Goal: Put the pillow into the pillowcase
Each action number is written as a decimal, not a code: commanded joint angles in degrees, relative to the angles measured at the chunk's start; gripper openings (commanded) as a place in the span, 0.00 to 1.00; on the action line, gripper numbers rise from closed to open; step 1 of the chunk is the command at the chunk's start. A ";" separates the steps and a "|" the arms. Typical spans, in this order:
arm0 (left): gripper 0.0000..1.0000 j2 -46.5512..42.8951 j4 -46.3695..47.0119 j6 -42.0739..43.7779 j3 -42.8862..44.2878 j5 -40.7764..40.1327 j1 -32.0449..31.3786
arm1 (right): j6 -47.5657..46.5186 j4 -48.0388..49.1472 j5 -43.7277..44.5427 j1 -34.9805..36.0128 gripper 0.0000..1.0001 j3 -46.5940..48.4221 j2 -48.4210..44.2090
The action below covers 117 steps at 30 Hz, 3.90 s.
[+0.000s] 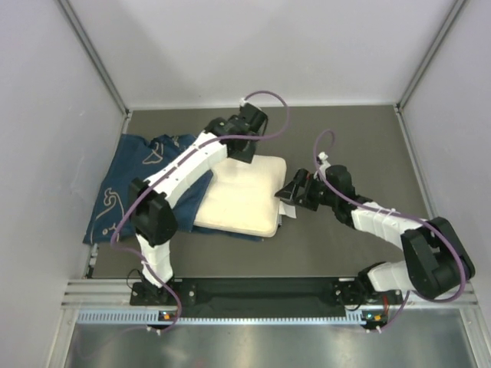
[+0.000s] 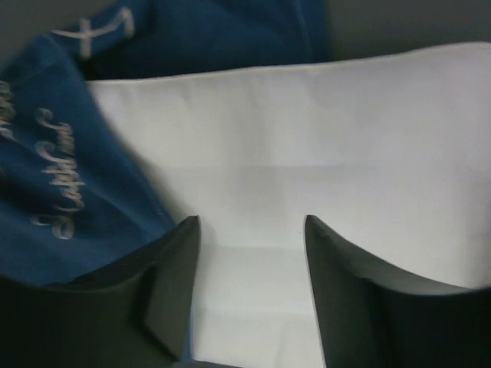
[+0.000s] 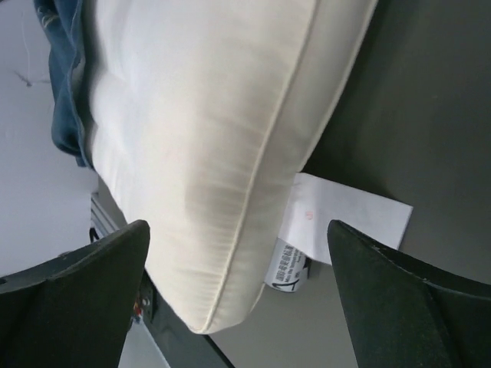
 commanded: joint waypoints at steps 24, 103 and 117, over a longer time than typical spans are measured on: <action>0.71 8.87 -7.27 5.50 0.19 -22.44 9.40 | 2.69 11.42 -4.69 -3.79 1.00 10.84 14.39; 0.00 12.11 -17.90 5.49 18.37 0.29 0.62 | -16.64 -11.58 2.03 0.43 0.00 8.80 1.97; 0.00 9.40 -13.44 1.72 14.51 -6.04 5.88 | -8.73 19.05 0.23 11.84 0.00 12.58 11.38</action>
